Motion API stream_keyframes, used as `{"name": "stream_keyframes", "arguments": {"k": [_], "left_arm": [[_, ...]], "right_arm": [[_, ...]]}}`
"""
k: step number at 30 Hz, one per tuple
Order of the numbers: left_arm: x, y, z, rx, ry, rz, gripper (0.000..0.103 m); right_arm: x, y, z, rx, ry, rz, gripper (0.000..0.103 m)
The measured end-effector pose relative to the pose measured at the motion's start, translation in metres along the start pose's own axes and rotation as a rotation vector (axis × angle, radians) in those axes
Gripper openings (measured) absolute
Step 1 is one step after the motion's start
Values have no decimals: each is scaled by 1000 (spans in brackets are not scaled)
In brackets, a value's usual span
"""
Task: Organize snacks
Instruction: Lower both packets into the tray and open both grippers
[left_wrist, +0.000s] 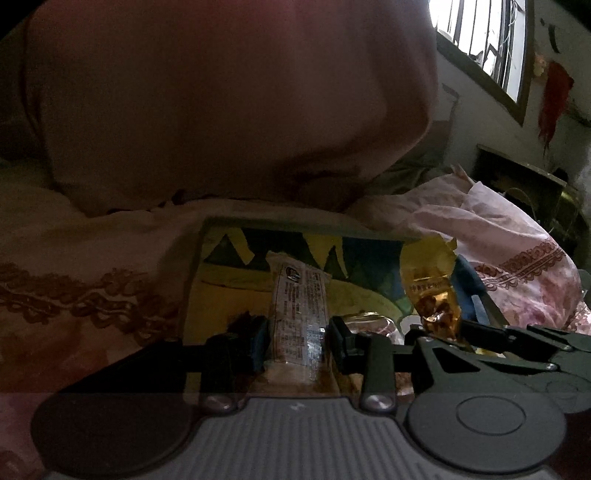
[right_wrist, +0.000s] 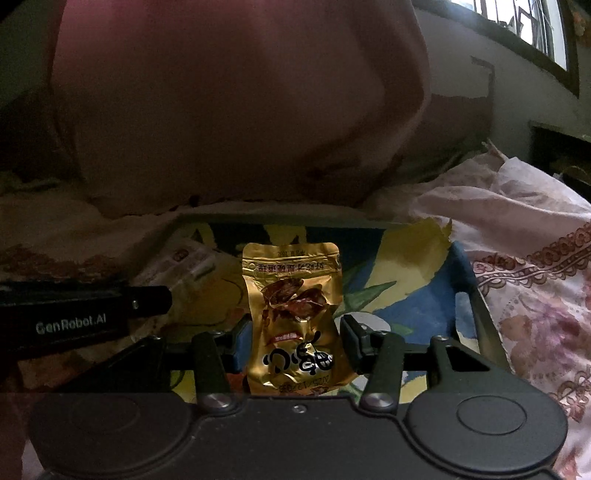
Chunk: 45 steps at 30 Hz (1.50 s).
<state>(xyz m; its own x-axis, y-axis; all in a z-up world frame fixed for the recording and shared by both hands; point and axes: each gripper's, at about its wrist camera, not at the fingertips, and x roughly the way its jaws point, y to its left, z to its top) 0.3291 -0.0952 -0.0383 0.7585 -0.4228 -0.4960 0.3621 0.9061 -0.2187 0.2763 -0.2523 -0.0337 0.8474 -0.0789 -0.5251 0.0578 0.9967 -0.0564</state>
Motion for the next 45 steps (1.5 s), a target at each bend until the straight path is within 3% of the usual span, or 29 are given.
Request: {"name": "stream_keyframes", "arguments": {"k": [27,30,37,45], "left_arm": [[26,5,-6,8,97,31,41],[26,6,-7,-3,103,33,43],[18,7,-4,-6,86,55,57],[-13,7,8,-2,13,93,87]], "right_arm": [[29,-2,-7,7,65,-27,54],[28,-2,-7,4,68,-30,59],[20,-5,-4,8,56,-41,72],[-7,-13,5,32,8,-67,90]]}}
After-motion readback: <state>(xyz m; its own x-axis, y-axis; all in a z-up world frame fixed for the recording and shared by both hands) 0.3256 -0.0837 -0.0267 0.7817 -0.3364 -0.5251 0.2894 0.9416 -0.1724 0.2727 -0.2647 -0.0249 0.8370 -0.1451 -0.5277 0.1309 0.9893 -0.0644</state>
